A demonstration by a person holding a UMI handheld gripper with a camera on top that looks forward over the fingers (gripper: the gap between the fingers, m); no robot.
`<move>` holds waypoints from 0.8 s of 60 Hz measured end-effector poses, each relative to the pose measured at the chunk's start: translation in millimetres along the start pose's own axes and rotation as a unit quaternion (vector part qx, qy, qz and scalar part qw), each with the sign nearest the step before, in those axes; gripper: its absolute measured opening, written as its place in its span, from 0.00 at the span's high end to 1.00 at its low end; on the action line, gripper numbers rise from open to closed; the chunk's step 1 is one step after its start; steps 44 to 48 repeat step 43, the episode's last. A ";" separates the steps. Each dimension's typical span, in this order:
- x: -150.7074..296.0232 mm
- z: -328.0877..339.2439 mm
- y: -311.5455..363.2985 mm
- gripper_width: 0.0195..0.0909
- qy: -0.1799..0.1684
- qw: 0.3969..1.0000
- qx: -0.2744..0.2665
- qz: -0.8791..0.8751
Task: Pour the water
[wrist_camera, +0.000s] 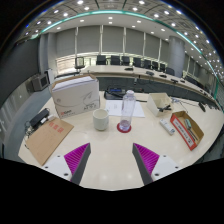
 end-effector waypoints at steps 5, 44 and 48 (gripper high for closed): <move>-12.0 35.6 17.9 0.07 0.007 1.000 -0.004 0.009; -25.9 116.6 46.7 0.07 -0.028 0.999 -0.019 0.041; -25.9 116.6 46.7 0.07 -0.028 0.999 -0.019 0.041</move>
Point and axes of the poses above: the point between the fingertips, and its own axes, seen from behind it with the camera up: y to the left, x up, z backward, against the way the camera looks, the point moved 3 cm from there along z, backward, against the way the camera looks, and after that the axes turned 4 degrees about z, right-handed, at the moved point
